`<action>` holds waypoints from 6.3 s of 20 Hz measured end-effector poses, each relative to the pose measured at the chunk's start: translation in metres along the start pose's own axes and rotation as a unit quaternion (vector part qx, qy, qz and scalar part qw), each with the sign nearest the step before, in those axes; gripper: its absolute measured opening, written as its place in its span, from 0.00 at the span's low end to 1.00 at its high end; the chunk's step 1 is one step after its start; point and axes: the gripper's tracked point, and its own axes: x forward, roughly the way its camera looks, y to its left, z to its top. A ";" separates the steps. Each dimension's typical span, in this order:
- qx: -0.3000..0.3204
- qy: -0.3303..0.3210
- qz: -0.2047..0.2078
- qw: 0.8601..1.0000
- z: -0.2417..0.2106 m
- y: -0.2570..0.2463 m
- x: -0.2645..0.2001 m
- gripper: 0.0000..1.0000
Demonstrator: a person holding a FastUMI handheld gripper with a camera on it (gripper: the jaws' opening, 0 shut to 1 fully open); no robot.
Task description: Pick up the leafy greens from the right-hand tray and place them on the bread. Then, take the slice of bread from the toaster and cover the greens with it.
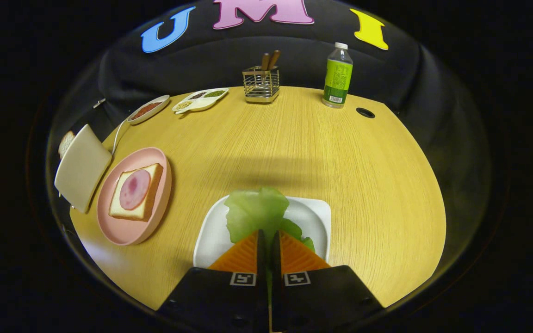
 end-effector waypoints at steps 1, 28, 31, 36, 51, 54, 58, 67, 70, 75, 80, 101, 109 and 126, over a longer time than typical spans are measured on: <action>0.008 0.003 0.005 1.000 0.000 0.000 -0.002 0.06; -0.025 -0.061 0.046 0.997 0.104 0.184 -0.076 0.06; -0.036 -0.050 0.059 0.996 0.102 0.211 -0.065 0.06; -0.063 -0.016 0.060 0.996 0.081 0.229 -0.043 0.07; -0.061 0.020 0.039 0.997 0.062 0.231 -0.011 0.36; -0.062 0.017 0.039 0.997 0.063 0.232 -0.011 0.52; -0.066 -0.013 0.039 0.997 0.073 0.237 -0.022 1.00; -0.126 -0.117 0.076 0.982 0.115 0.308 -0.085 0.99; -0.146 -0.138 0.106 0.974 0.125 0.348 -0.103 0.99; -0.175 -0.163 0.152 0.959 0.140 0.411 -0.123 0.99; -0.204 -0.178 0.187 0.944 0.138 0.468 -0.135 0.99; -0.192 -0.121 0.156 0.961 0.132 0.561 -0.057 0.98; -0.188 -0.112 0.159 0.963 0.128 0.563 -0.055 0.59; -0.090 -0.046 0.223 0.970 0.143 0.544 -0.075 0.12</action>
